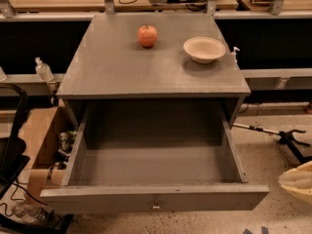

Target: Close top drawer

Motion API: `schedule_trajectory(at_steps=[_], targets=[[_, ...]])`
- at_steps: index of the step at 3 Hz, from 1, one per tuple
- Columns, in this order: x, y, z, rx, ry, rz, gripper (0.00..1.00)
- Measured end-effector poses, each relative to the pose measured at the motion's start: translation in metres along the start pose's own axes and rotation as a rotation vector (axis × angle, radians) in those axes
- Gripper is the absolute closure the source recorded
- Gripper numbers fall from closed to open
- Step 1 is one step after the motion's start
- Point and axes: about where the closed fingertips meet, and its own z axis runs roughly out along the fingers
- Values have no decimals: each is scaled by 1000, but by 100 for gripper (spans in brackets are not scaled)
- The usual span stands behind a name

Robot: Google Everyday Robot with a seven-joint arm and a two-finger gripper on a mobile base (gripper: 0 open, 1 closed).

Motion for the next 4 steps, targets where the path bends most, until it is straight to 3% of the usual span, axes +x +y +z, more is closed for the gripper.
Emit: schedule_trajectory(at_steps=[1,3,4], targets=[[3,19,25,-63,-13,28,100],[35,85,100,-217,-122,150,100],[40,97,152,-290,-167,172,100]])
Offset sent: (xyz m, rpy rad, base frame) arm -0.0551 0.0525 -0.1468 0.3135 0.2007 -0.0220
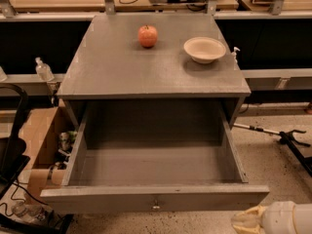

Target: Close top drawer

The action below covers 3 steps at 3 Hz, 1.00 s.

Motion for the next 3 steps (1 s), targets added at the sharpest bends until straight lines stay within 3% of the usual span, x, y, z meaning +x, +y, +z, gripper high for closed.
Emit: schedule_trajectory(at_steps=[1,2,3], targets=[[-1,-13,29,-41,-19,-11,100],[-17,-43,45,-48,-17,-49,100],[-16,-42,45,-48,-17,-49,100]])
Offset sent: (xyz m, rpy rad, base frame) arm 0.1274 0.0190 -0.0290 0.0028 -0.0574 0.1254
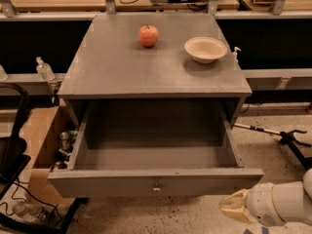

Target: Close top drawer

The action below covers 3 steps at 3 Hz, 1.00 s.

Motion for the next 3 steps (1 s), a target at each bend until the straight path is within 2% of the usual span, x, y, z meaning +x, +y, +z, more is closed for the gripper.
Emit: schedule_trajectory(at_steps=[1,2,3], targets=[[-24,-27,2,11,3,-44,100],[-38,-41,3,18,5,-70,100],[-68,-72,5,34,11,-121,100]])
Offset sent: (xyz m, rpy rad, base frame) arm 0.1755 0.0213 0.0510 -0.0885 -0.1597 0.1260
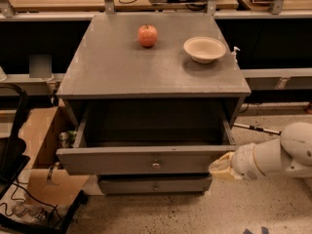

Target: Close top drawer

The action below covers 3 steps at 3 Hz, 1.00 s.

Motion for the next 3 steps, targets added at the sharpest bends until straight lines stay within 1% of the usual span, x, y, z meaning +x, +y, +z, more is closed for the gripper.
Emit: schedule_trajectory(at_steps=[1,2,3], targets=[[-23,-33,5,16,3,-43,100],[-23,-32,4,16,3,-43,100],[-33,-52,20,15,6,-57,100]])
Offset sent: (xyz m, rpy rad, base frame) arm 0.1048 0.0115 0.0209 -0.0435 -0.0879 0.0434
